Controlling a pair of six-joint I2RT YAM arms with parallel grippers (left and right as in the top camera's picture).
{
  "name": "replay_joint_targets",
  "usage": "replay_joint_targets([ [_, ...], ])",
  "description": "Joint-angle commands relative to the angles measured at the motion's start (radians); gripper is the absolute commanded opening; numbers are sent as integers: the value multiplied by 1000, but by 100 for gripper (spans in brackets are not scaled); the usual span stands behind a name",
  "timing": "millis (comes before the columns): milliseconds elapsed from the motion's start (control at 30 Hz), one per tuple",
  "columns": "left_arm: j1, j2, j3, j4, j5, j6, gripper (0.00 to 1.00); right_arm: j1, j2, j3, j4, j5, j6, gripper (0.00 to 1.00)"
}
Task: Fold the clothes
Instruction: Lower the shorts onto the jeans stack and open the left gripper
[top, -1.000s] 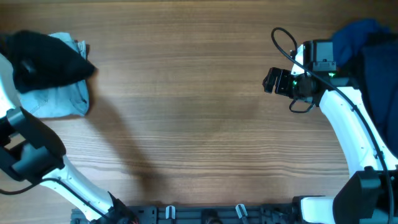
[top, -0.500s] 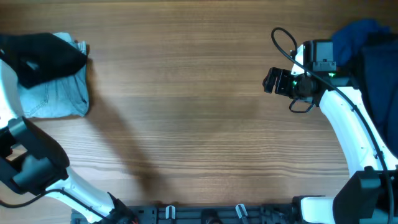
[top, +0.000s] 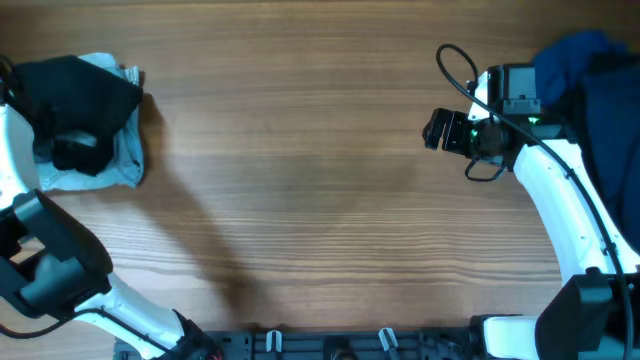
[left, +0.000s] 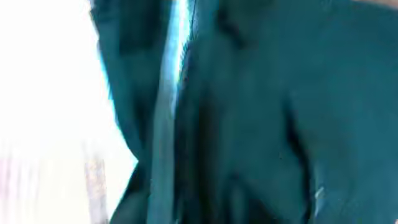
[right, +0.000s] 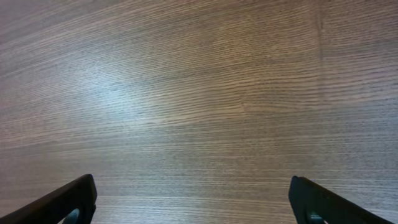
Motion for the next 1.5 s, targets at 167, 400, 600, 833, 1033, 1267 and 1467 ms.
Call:
replay_joint_targets([
  [167, 27, -49, -7, -66, 69, 247, 100, 1, -5, 4, 3, 10, -10, 100],
  [400, 97, -129, -7, -140, 245, 423, 43, 1, -5, 4, 3, 10, -10, 100],
  [600, 105, -170, -7, 13, 546, 628, 4, 1, -5, 4, 3, 10, -10, 100],
  [833, 101, -121, -121, 38, 514, 661, 4, 1, -5, 4, 3, 10, -10, 100],
  [1033, 113, -98, -426, 192, 498, 566, 4, 1, -5, 4, 3, 10, -9, 100],
  [1267, 114, -152, -473, 312, 552, 549, 4, 1, -5, 4, 2, 10, -10, 100],
  [1467, 191, -389, -364, 375, 617, 530, 4, 1, -5, 4, 3, 10, -9, 100],
])
